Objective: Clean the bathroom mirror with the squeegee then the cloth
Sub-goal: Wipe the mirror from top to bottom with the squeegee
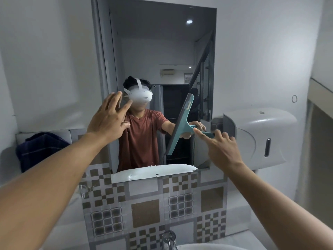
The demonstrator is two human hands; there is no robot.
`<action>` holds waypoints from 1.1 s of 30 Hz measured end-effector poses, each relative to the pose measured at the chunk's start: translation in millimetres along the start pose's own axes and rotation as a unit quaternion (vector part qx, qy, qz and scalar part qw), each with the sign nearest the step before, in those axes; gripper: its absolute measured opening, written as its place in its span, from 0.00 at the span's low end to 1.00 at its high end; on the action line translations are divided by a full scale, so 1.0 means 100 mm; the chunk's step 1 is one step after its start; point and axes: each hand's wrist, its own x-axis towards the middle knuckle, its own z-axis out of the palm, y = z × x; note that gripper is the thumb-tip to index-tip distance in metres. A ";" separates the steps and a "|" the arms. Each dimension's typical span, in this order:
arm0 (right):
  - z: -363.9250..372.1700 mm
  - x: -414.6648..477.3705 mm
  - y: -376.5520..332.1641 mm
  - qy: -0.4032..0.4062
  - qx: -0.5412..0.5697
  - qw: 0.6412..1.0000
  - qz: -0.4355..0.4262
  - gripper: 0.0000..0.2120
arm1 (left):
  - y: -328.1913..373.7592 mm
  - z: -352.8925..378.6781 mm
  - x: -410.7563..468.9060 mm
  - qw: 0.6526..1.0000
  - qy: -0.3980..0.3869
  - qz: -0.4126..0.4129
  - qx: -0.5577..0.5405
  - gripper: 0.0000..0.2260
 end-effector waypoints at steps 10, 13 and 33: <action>0.13 -0.14 -0.04 -0.047 0.089 0.993 0.069 0.39 | 0.00 0.00 0.01 1.000 0.005 0.003 -0.015 0.38; 0.23 -0.26 -0.08 -0.059 0.136 0.984 0.098 0.39 | -0.01 0.00 0.00 1.000 0.006 0.003 -0.015 0.38; 0.61 -0.74 -0.75 -0.129 0.321 0.912 0.221 0.37 | 0.00 -0.02 0.01 1.000 0.004 0.010 -0.001 0.37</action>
